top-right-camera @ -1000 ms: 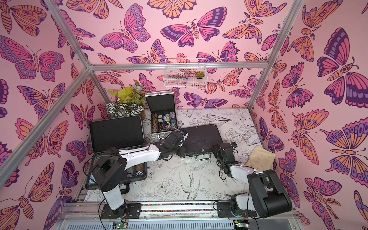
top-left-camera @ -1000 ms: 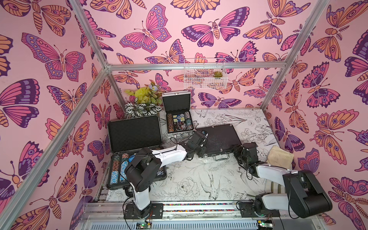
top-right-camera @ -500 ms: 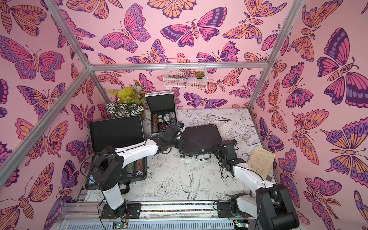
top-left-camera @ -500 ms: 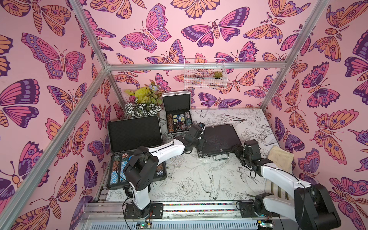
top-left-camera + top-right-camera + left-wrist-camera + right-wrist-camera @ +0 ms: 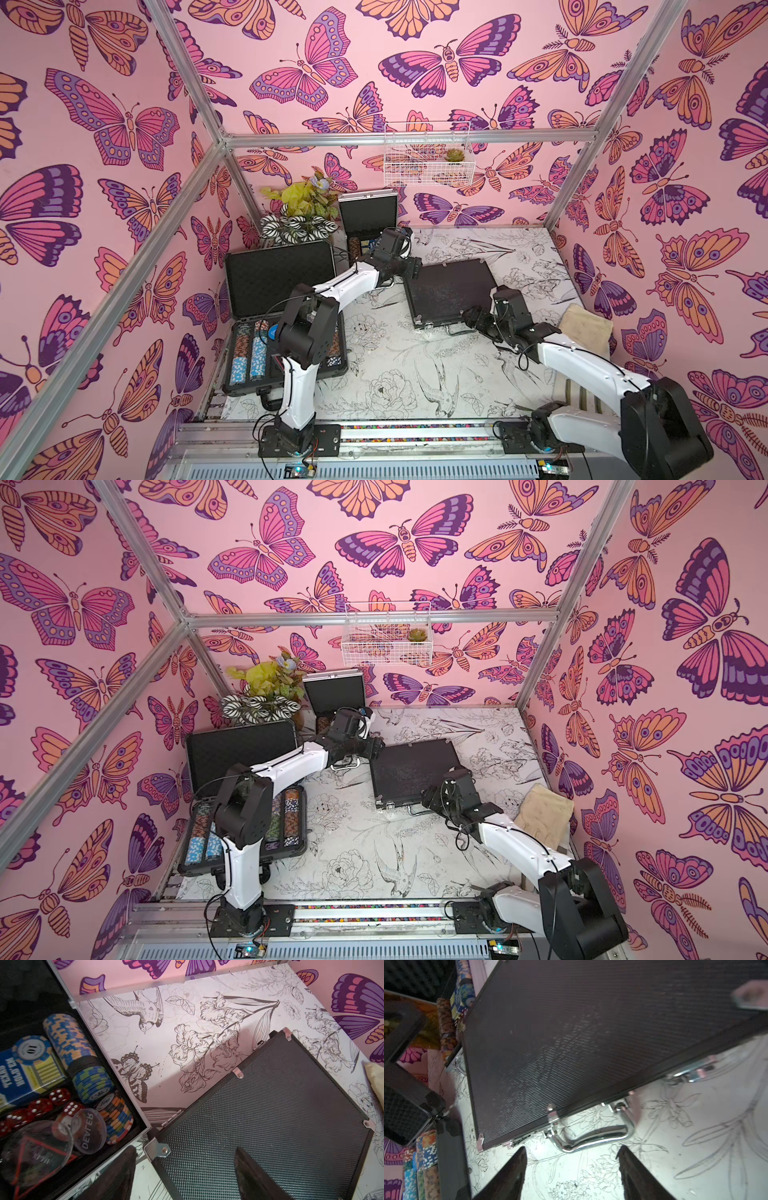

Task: Close the poker set cases
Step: Adjust the poker set case at the center of the board.

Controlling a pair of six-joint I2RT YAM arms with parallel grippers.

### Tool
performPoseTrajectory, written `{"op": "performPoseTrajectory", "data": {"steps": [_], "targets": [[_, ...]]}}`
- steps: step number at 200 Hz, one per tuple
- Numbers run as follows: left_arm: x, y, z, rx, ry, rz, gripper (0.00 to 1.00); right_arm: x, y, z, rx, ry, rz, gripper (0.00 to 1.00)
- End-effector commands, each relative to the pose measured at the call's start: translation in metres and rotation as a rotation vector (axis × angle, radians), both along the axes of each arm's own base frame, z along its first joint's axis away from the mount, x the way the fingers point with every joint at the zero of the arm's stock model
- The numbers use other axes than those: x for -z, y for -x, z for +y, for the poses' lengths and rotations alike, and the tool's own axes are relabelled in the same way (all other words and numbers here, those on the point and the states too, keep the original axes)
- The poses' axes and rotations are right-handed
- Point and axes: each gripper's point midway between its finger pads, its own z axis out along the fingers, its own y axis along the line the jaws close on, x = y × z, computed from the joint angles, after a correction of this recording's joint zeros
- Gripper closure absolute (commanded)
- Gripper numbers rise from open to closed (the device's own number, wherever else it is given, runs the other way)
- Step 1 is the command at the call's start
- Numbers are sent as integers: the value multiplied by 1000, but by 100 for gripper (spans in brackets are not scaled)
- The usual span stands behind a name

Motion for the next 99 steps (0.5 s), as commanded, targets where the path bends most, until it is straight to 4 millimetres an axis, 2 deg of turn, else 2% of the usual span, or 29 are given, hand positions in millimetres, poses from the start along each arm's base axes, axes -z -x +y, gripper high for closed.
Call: {"op": "performPoseTrajectory", "data": {"steps": [1, 21, 46, 72, 99], "targets": [[18, -4, -2, 61, 2, 46, 24, 2, 5, 7, -48, 27, 21, 29], [31, -11, -4, 78, -16, 49, 24, 4, 7, 8, -53, 27, 31, 29], [37, -11, -13, 139, 6, 59, 24, 5, 8, 8, -53, 25, 36, 29], [36, 1, -23, 229, 43, 73, 25, 6, 9, 1, -34, 58, 39, 28], [36, 20, -32, 332, 84, 101, 26, 6, 8, -14, 12, 119, 60, 26]]}}
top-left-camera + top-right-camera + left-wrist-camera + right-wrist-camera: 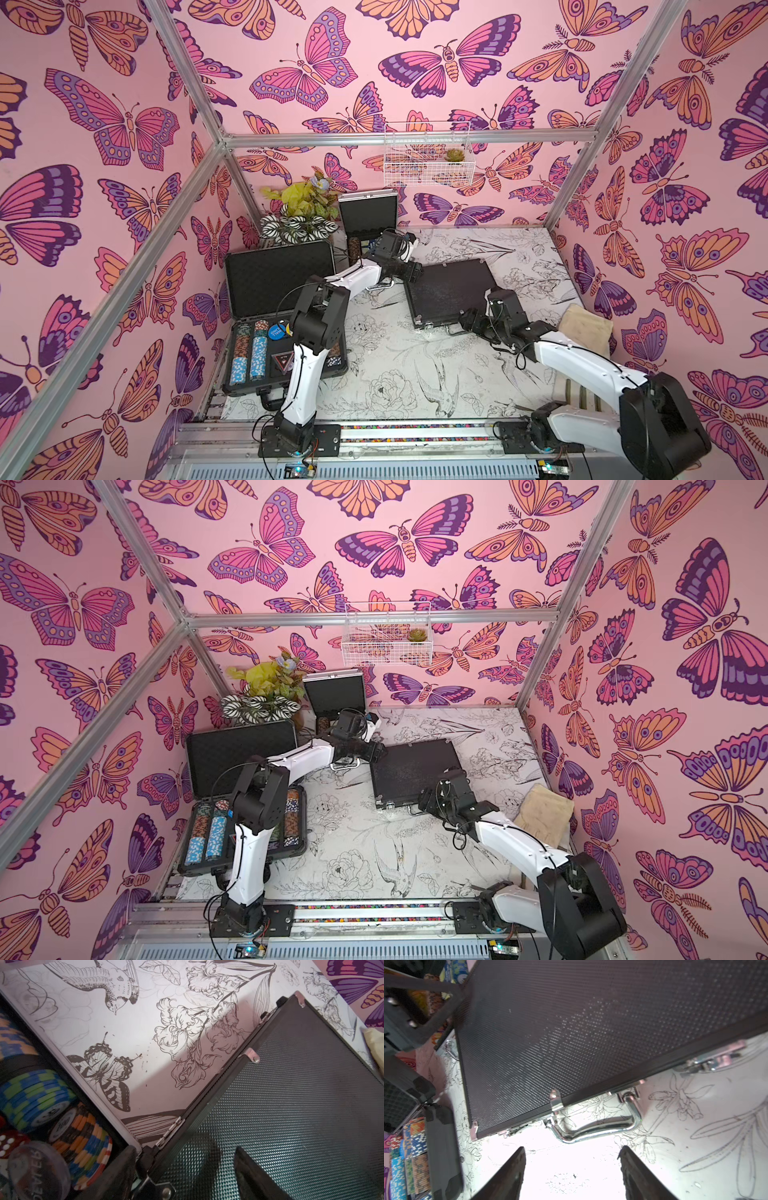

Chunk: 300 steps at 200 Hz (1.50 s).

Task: Close the poker set cases
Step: Adjust the poker set case at the center of the board.

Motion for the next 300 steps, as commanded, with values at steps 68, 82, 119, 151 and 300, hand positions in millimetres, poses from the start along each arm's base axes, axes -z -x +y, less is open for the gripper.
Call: {"op": "performPoseTrajectory", "data": {"steps": [68, 82, 119, 151, 300], "targets": [[-4, 77, -35, 350, 70, 129, 29, -14, -1, -47, 122, 96, -7, 23], [-5, 83, -36, 347, 53, 127, 30, -14, 0, -54, 133, 99, 2, 22], [-3, 92, -33, 308, 4, 127, 33, -8, 3, -70, 164, 97, 25, 22], [-4, 102, -32, 281, -15, 136, 36, 4, 8, -81, 187, 118, 50, 21], [-23, 73, -16, 114, -85, 16, 27, 7, -26, -124, 288, 103, 47, 19]]}}
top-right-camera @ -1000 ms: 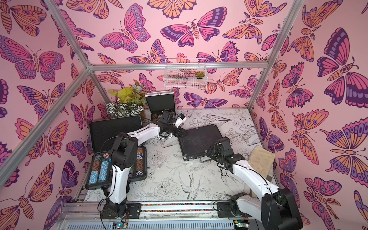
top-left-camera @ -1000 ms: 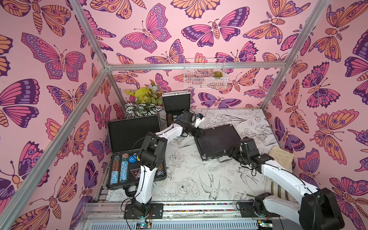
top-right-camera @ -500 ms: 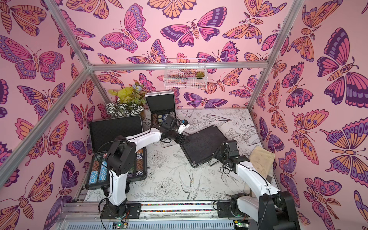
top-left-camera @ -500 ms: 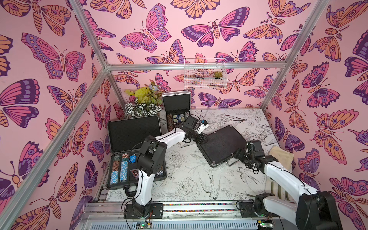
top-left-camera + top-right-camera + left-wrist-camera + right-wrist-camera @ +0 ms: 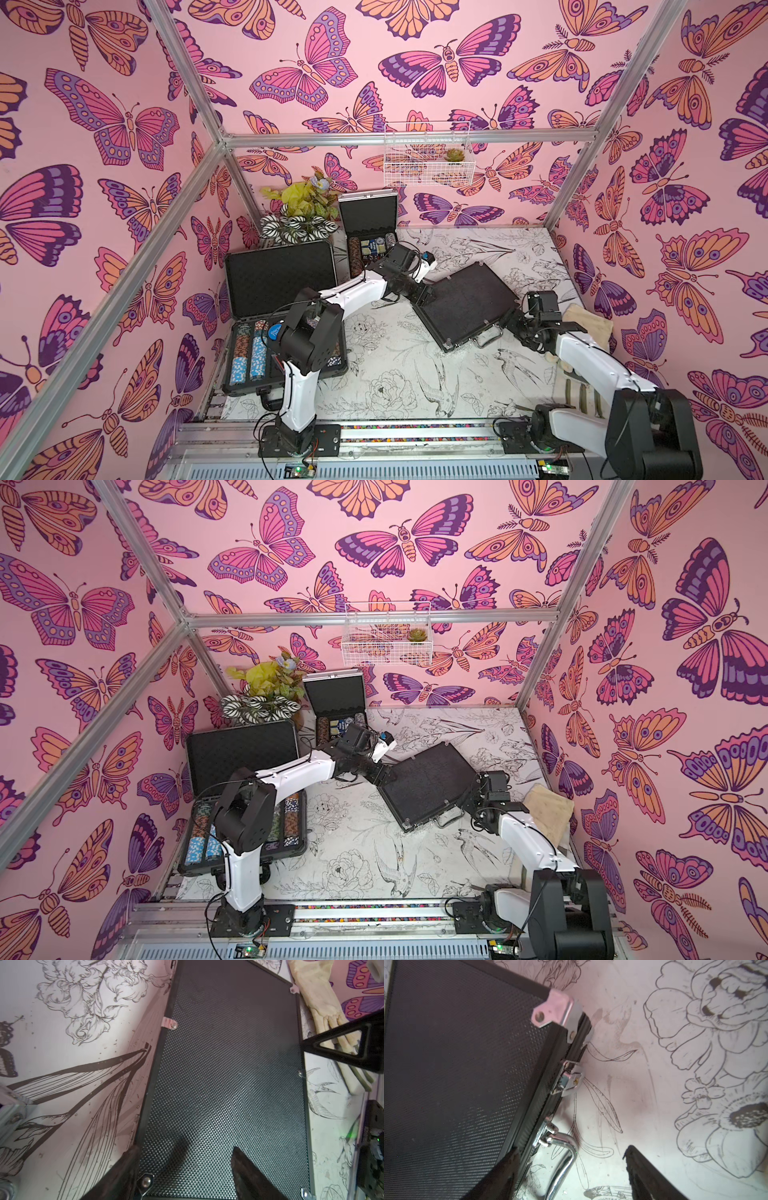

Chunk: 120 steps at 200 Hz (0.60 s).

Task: Close the poker set cases
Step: Adjust the poker set case at the center of the board.

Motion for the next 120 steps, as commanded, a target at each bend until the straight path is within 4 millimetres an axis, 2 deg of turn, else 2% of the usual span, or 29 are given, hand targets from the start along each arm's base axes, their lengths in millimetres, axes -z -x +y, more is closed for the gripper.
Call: {"op": "performPoseTrajectory", "data": {"steps": [1, 19, 31, 70, 100, 120], "targets": [[-4, -29, 13, -103, -34, -42, 26, -16, -24, 6, -47, -11, -65, 19], [-3, -42, 13, -137, -16, -48, 24, -13, -30, 9, -67, -19, -56, 19], [0, -44, 10, -124, 9, -20, 24, -9, -32, 9, -70, -19, -56, 18], [15, -19, -5, -7, 52, 55, 26, -3, -41, 5, -80, 13, -52, 18], [29, -9, -2, 0, 32, 84, 26, -22, -44, 7, -99, 12, -92, 19], [34, -3, 1, 2, 26, 100, 28, -38, -41, -1, -84, 60, -121, 19]]}}
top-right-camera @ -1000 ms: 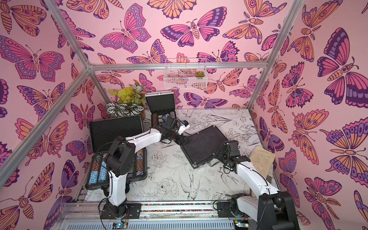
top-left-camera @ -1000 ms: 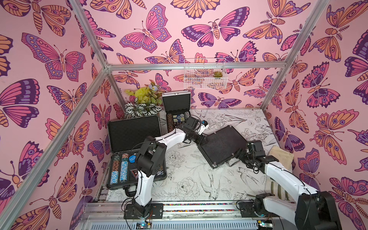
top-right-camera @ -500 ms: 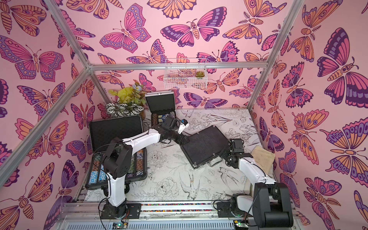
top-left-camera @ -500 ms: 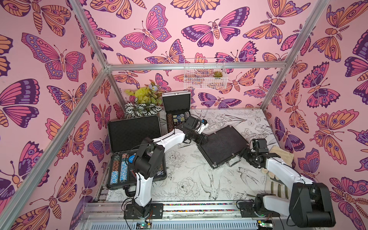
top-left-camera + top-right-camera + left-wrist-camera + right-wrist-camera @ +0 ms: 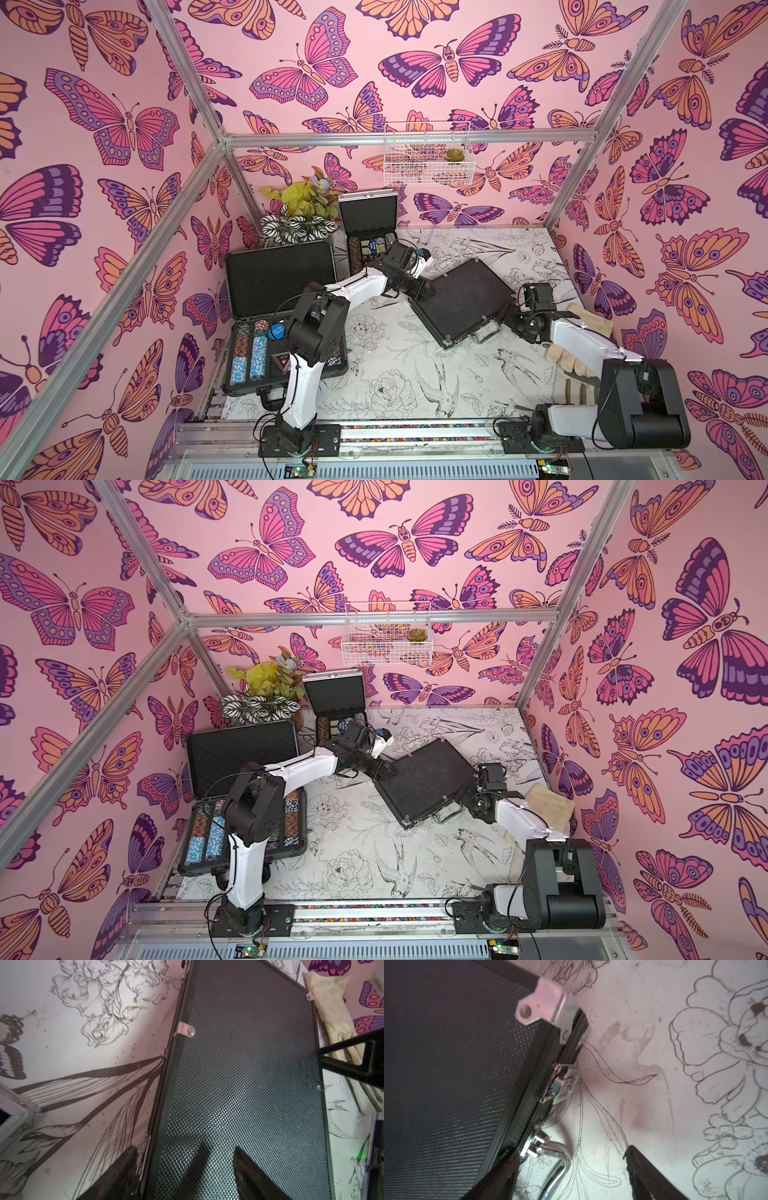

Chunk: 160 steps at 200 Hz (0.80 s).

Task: Close the poker set cases
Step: Adjust the poker set case at the center of the board, then fasten the fastener on the poker set case.

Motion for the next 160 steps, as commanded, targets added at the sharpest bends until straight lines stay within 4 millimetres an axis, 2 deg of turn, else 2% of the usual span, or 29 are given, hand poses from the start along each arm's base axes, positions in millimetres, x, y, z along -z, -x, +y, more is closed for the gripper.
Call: {"op": "performPoseTrajectory", "data": {"steps": [1, 27, 66, 87, 106, 108, 109, 111, 133, 160], "targets": [[13, 14, 2, 29, -3, 44, 28, -44, -21, -4, -14, 33, -141, 19], [19, 27, 5, 47, -22, 54, 30, -50, -25, -11, 14, 21, -177, 19], [22, 47, 6, 70, -30, 76, 32, -48, -47, 5, -66, -47, -172, 17], [25, 55, 6, 75, -39, 84, 33, -45, -56, 4, -68, -65, -183, 15], [28, 56, 7, 63, -50, 88, 33, -42, -61, 1, -61, -110, -196, 11], [28, 56, 7, 62, -49, 88, 33, -42, -61, 1, -62, -116, -197, 9], [28, 56, 7, 62, -49, 87, 33, -41, -61, 0, -61, -115, -197, 1], [27, 56, 7, 60, -48, 85, 33, -41, -62, 0, -62, -122, -197, 0], [27, 54, 7, 47, -51, 85, 34, -35, -63, -2, -63, -174, -189, 1], [26, 52, 7, 37, -56, 74, 34, -24, -64, 4, -71, -238, -175, 1]]}}
